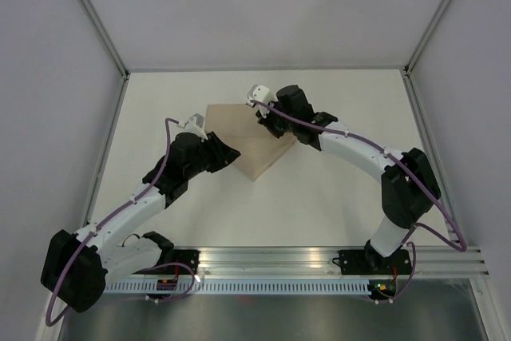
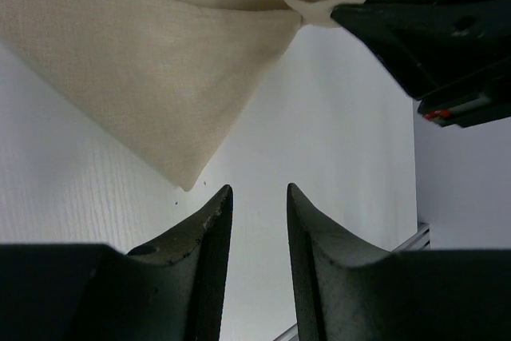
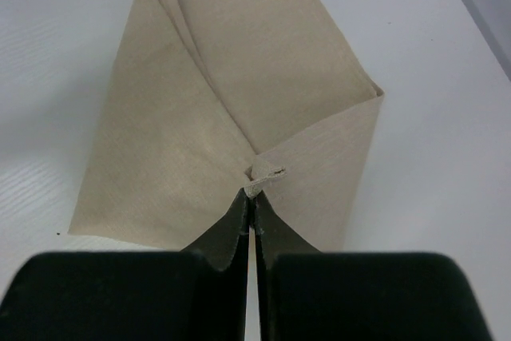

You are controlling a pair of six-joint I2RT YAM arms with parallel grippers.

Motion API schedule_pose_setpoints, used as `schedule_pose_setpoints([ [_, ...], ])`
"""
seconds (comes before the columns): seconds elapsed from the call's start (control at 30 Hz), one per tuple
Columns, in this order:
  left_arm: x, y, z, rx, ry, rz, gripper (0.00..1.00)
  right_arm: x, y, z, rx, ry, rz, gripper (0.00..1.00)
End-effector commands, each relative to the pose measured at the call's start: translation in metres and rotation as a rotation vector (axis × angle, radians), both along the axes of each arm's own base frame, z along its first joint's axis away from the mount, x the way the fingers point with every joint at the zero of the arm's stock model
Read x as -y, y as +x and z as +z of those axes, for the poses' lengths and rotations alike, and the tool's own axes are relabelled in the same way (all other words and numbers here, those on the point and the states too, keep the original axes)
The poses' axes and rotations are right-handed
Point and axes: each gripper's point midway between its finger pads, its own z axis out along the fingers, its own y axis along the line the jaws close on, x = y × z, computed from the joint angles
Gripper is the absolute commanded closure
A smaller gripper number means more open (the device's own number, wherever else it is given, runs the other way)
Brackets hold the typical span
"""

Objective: Fold the napkin, place the utensils inside, and roll it up
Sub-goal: Fold the napkin

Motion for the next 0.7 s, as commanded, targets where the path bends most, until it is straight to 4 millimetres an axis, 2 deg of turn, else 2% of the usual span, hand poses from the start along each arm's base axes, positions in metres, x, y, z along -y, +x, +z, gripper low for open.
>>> schedule_pose_setpoints([
  [0.0,0.005,0.002,0.023,0.048,-0.068,0.004,0.62,0.004,-0.014,-0.014,0.053,-0.100,0.029,0.95],
  [0.13,0.006,0.003,0.030,0.055,-0.076,0.005,0.61,-0.003,-0.027,-0.050,0.014,-0.150,0.067,0.96],
  [0.27,0.005,0.005,0.036,0.070,-0.081,0.015,0.61,-0.011,-0.037,-0.072,-0.007,-0.158,0.101,0.96],
  [0.33,0.004,0.003,0.032,0.052,-0.067,0.018,0.61,-0.012,-0.043,-0.083,-0.024,-0.167,0.118,0.96],
  [0.47,0.002,0.004,0.031,0.048,-0.064,0.027,0.60,-0.016,-0.049,-0.101,-0.056,-0.176,0.137,0.96],
  [0.67,0.003,0.005,0.027,0.040,-0.058,0.029,0.60,-0.026,-0.051,-0.115,-0.108,-0.163,0.141,0.96],
])
